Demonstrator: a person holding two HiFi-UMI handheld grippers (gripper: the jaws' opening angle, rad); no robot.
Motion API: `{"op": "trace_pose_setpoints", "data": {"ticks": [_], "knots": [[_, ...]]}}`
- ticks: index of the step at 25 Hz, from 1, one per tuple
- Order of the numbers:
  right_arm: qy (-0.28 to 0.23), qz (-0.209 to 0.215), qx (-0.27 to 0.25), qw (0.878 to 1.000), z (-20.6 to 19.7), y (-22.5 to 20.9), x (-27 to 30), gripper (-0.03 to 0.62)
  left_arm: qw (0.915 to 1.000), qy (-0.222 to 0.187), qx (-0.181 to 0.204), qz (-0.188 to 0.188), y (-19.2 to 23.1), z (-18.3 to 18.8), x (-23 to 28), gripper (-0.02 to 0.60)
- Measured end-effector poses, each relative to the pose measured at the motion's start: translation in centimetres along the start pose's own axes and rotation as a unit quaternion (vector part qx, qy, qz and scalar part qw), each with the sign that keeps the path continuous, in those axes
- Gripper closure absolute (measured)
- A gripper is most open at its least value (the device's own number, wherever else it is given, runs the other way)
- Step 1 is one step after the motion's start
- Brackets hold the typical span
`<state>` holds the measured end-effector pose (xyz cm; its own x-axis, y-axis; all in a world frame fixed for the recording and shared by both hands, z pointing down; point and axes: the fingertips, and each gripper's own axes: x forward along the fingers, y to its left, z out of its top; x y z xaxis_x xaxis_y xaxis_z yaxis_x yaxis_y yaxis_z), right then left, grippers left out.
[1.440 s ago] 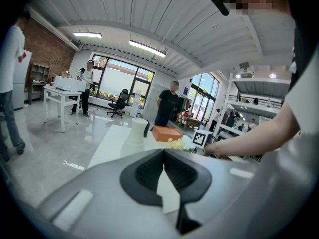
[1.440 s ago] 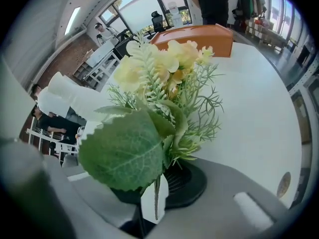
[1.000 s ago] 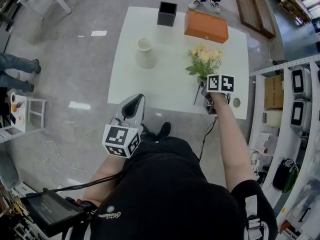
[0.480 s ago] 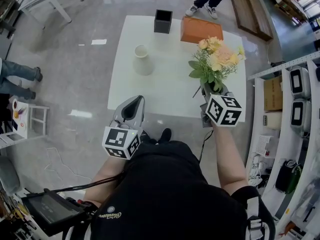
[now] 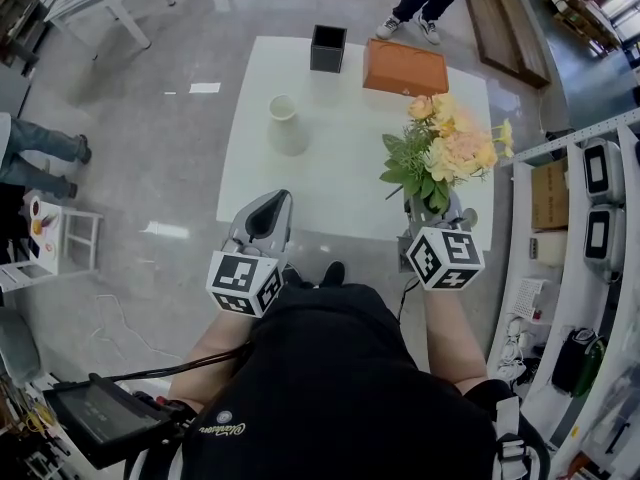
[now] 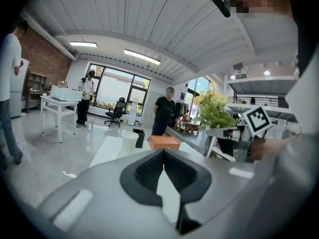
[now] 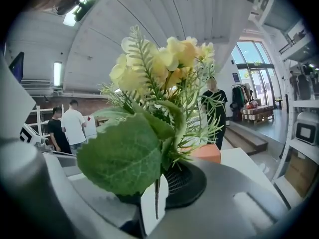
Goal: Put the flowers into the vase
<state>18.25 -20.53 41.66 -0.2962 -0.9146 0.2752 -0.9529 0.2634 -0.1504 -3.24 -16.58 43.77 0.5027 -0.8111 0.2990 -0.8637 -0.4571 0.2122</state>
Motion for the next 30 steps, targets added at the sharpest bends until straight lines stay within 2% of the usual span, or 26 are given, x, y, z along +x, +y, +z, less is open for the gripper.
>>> {"op": "trace_pose_setpoints", "data": {"ticks": [7, 12, 18, 23, 30], "knots": [[-0.007, 0.014, -0.007, 1.0, 0.1, -0.6, 0.2, 0.548, 0.9999, -0.003, 0.003, 0.014, -0.8, 0.1, 0.3, 0.575], [-0.004, 0.042, -0.016, 0.999, 0.1, 1.0, 1.7, 0.548, 0.9993, -0.006, 0.001, 0.036, 0.6, 0.5, 0.3, 0.574], [-0.006, 0.065, -0.018, 0.998, -0.3, 1.3, 0.8, 0.548, 0.9978, -0.009, -0.002, 0.065, 0.0, -0.2, -1.6, 0.575], [-0.007, 0.069, -0.026, 0.997, -0.2, 5.2, 2.6, 0.548, 0.998, -0.02, -0.004, 0.059, 3.7, 0.6, -2.0, 0.575], [-0.01, 0.058, -0.029, 0.998, 0.2, 12.9, 6.0, 0.548, 0.9994, -0.021, 0.005, 0.028, 10.0, 2.5, -3.2, 0.575]]}}
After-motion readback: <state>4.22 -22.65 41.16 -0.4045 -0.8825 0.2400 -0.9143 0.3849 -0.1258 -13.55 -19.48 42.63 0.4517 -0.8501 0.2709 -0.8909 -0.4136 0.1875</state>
